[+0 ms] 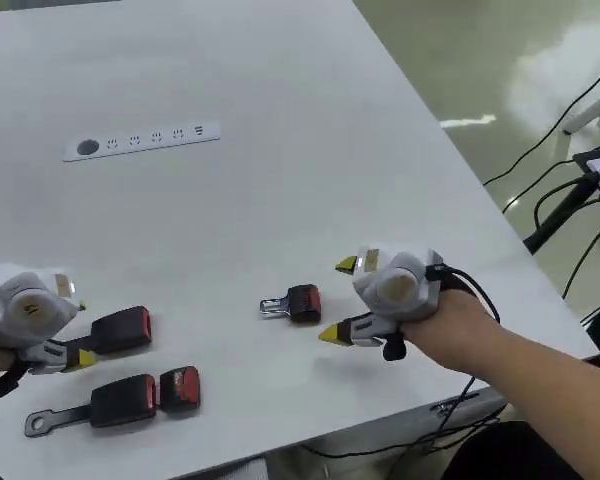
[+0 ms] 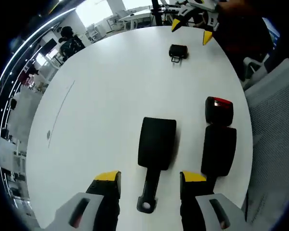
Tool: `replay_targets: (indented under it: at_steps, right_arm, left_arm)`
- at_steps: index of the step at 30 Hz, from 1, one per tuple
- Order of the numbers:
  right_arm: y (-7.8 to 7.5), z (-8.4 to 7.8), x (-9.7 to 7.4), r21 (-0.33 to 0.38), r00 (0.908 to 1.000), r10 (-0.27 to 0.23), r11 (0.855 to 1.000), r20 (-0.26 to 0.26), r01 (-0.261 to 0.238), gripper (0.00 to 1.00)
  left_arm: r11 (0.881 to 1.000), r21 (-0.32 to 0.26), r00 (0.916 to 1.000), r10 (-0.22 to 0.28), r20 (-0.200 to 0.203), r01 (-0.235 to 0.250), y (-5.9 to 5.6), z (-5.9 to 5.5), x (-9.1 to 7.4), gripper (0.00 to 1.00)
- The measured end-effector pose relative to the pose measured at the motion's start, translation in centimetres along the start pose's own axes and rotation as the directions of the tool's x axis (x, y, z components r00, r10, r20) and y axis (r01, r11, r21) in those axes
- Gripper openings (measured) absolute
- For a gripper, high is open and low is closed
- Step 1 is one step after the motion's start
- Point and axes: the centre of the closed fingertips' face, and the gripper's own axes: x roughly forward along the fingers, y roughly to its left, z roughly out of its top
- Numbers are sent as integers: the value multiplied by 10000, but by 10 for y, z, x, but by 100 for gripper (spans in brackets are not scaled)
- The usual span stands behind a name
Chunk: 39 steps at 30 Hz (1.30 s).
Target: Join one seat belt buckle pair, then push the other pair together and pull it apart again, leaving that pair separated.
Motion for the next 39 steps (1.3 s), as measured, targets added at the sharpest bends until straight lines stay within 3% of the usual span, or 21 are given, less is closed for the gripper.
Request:
replay_targets:
  at_steps: [2,5,7,11,14,19,23,28,32,39]
  right_arm:
    - [8,-2,-8,176,9999,-32,9998,134,30,65]
    - [18,-6,-17,254,9999,-139,9996,81,137,71]
    - [20,-8,-23,490,9994,-317,9983,120,311,76]
    - [25,-8,-33,708,9982,-527,9962,300,505,84]
    - [29,-5,-40,1029,9963,-688,9927,519,632,89]
    - [37,-3,-40,1120,9955,-689,9918,650,613,97]
    - [37,-3,-39,1068,9939,-822,9915,739,741,100]
    - [39,2,-35,906,9933,-744,9937,883,663,100]
    - [42,2,-34,1149,9930,-708,9916,951,597,100]
    - [45,-5,-36,1527,9923,-715,9867,1008,555,100]
  left_arm:
    - [9995,-270,9993,153,333,-144,-4,-6,-9,54]
    - [9989,-395,9987,271,421,-254,-17,-25,-24,59]
    - [9952,-868,9958,521,750,-456,-27,-35,-38,63]
    - [9798,-1889,9861,928,1380,-658,-40,-46,-57,73]
    - [9593,-2681,9782,1350,1580,-891,-49,-57,-71,84]
    - [9431,-3159,9726,1630,1661,-1041,-61,-72,-79,100]
    - [9244,-3606,9658,1958,1700,-1240,-63,-79,-82,100]
    - [9312,-3374,9652,2030,1652,-1381,-66,-81,-81,100]
    - [9168,-3704,9603,2239,1667,-1494,-62,-84,-85,100]
    - [9079,-3829,9567,2455,1563,-1704,-58,-91,-89,100]
